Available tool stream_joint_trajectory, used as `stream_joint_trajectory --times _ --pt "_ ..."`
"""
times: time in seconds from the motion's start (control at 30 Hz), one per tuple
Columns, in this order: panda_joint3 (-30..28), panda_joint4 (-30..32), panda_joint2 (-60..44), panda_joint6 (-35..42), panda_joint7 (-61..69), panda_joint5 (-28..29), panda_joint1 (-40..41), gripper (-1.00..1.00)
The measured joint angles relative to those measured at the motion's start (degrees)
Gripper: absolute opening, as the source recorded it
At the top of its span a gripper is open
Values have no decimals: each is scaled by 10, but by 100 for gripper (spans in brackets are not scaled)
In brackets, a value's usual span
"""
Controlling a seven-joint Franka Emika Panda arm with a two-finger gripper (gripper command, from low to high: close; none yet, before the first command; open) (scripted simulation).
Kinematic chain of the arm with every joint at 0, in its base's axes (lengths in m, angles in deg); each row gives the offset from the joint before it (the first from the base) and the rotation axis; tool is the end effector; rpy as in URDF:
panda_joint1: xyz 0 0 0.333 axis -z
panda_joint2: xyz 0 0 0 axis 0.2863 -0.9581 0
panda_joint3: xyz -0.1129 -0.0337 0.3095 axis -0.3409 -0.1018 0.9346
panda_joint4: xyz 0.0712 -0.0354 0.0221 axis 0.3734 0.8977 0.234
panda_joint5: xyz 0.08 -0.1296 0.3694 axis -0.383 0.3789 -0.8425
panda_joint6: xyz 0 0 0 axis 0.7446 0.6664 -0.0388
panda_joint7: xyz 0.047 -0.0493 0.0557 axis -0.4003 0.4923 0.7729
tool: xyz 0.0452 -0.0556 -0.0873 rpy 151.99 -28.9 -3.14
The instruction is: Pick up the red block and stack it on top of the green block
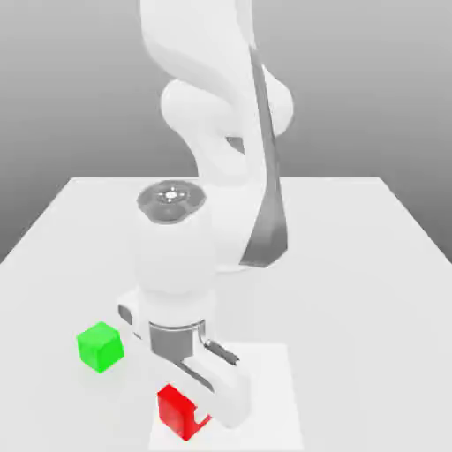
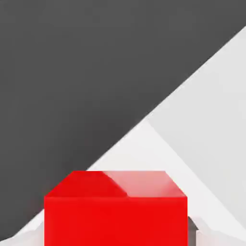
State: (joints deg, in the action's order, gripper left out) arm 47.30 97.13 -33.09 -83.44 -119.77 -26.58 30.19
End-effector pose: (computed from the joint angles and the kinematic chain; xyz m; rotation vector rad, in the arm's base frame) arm 0.4737 -0.0578 0.2059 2.2708 -2.1708 0.0030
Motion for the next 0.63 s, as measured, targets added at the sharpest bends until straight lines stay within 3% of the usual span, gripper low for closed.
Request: stream_joint_trajectory --times 0.3,0.5,0.53,0.63 --pt "-88 152 174 22 14 -20 153 -100" --pt "-92 163 84 -80 27 -39 157 -100" --pt "-91 162 69 -94 30 -43 157 100" --pt "-91 162 69 -94 30 -43 157 100"
